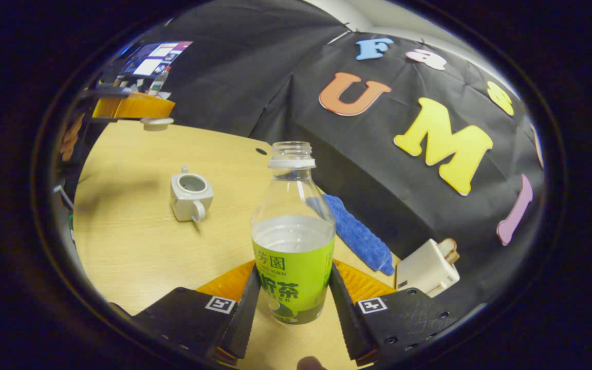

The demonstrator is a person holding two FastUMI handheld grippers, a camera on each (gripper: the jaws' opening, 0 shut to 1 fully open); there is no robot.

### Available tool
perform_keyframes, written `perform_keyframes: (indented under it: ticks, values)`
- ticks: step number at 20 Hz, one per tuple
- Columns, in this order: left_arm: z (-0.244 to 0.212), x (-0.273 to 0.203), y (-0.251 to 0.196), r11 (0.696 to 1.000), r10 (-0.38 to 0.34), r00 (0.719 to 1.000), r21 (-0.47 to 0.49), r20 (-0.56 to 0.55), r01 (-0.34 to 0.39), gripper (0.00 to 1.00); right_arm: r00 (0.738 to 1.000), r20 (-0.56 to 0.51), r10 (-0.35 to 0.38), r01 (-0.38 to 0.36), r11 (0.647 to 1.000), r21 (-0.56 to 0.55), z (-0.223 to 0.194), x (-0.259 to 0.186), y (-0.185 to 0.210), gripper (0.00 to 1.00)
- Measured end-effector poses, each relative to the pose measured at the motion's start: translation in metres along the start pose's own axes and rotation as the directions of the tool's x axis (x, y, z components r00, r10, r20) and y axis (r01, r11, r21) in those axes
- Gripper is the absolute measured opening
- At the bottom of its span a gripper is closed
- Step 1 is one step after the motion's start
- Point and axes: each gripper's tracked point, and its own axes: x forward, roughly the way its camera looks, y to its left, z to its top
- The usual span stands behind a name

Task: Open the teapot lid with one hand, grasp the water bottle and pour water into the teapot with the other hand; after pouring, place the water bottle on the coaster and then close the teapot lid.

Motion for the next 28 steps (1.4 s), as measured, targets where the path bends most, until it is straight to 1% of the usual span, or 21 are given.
perform_keyframes:
  ticks: [2,4,6,7,9,10,12,13,14,15,16,17,18,19,21,22,24,25,28]
  values:
    - [-0.003,0.001,0.004,1.0,-0.007,1.0,0.002,-0.006,0.007,0.03,1.0,-0.002,-0.022,0.021,0.994,-0.103,0.009,0.012,0.001,0.71]
    - [-0.006,0.001,0.009,1.0,-0.009,1.0,-0.001,-0.015,0.009,0.03,0.999,0.001,-0.054,0.053,0.975,-0.214,0.017,0.018,0.0,0.71]
    - [-0.004,0.001,0.009,1.0,-0.01,1.0,-0.006,-0.017,0.01,0.02,0.996,0.013,-0.091,0.089,0.932,-0.352,0.023,0.031,-0.002,0.71]
    - [-0.006,0.002,0.011,1.0,-0.006,1.0,-0.001,-0.019,0.006,0.02,0.994,0.023,-0.105,0.106,0.914,-0.393,0.027,0.033,-0.002,0.71]
    - [-0.006,0.001,0.012,1.0,-0.002,1.0,-0.004,-0.02,0.002,0.03,0.984,0.081,-0.158,0.177,0.837,-0.518,0.042,0.037,-0.005,0.71]
    - [-0.009,0.002,0.014,1.0,-0.003,1.0,-0.01,-0.025,0.002,0.02,0.98,0.1,-0.17,0.197,0.806,-0.558,0.048,0.039,-0.003,0.71]
    - [-0.013,0.001,0.016,1.0,-0.003,0.999,-0.019,-0.039,0.002,0.03,0.978,0.114,-0.175,0.208,0.775,-0.597,0.052,0.042,-0.001,0.72]
    - [-0.013,0.001,0.018,1.0,0.003,0.999,-0.02,-0.039,-0.003,0.03,0.976,0.119,-0.18,0.214,0.751,-0.625,0.053,0.046,0.001,0.72]
    - [-0.014,-0.001,0.027,1.0,0.008,0.999,-0.02,-0.039,-0.009,0.03,0.972,0.133,-0.192,0.231,0.706,-0.669,0.055,0.048,0.003,0.71]
    - [-0.015,-0.002,0.029,1.0,0.008,0.999,-0.022,-0.038,-0.009,0.03,0.97,0.145,-0.196,0.241,0.673,-0.699,0.058,0.05,0.005,0.71]
    - [-0.015,-0.003,0.03,1.0,0.007,0.999,-0.025,-0.038,-0.008,0.03,0.968,0.153,-0.2,0.248,0.649,-0.72,0.059,0.049,0.005,0.72]
    - [-0.016,-0.001,0.031,1.0,0.008,0.999,-0.027,-0.041,-0.009,0.02,0.964,0.169,-0.205,0.261,0.614,-0.744,0.064,0.047,0.007,0.72]
    - [-0.016,-0.002,0.032,1.0,0.009,0.999,-0.026,-0.043,-0.01,0.02,0.961,0.184,-0.205,0.27,0.582,-0.767,0.067,0.045,0.01,0.71]
    - [-0.017,-0.002,0.035,1.0,0.009,0.999,-0.026,-0.045,-0.01,0.02,0.961,0.19,-0.202,0.273,0.566,-0.778,0.069,0.045,0.012,0.72]
    - [-0.018,-0.003,0.038,1.0,0.004,0.999,-0.027,-0.052,-0.006,0.02,0.953,0.22,-0.206,0.295,0.493,-0.818,0.076,0.045,0.016,0.71]
    - [-0.02,-0.004,0.042,1.0,0.01,0.998,-0.028,-0.055,-0.011,0.02,0.951,0.229,-0.207,0.301,0.468,-0.831,0.078,0.045,0.017,0.71]
    - [-0.019,-0.005,0.044,1.0,0.008,0.998,-0.029,-0.056,-0.009,0.03,0.953,0.222,-0.207,0.293,0.429,-0.855,0.078,0.048,0.021,0.71]
    - [-0.019,-0.005,0.044,1.0,0.004,0.998,-0.03,-0.055,-0.006,0.02,0.952,0.219,-0.212,0.291,0.416,-0.861,0.078,0.049,0.021,0.71]
    - [-0.021,-0.006,0.047,1.0,-0.002,0.998,-0.03,-0.061,0.0,0.02,0.952,0.217,-0.216,0.285,0.363,-0.887,0.079,0.051,0.023,0.72]
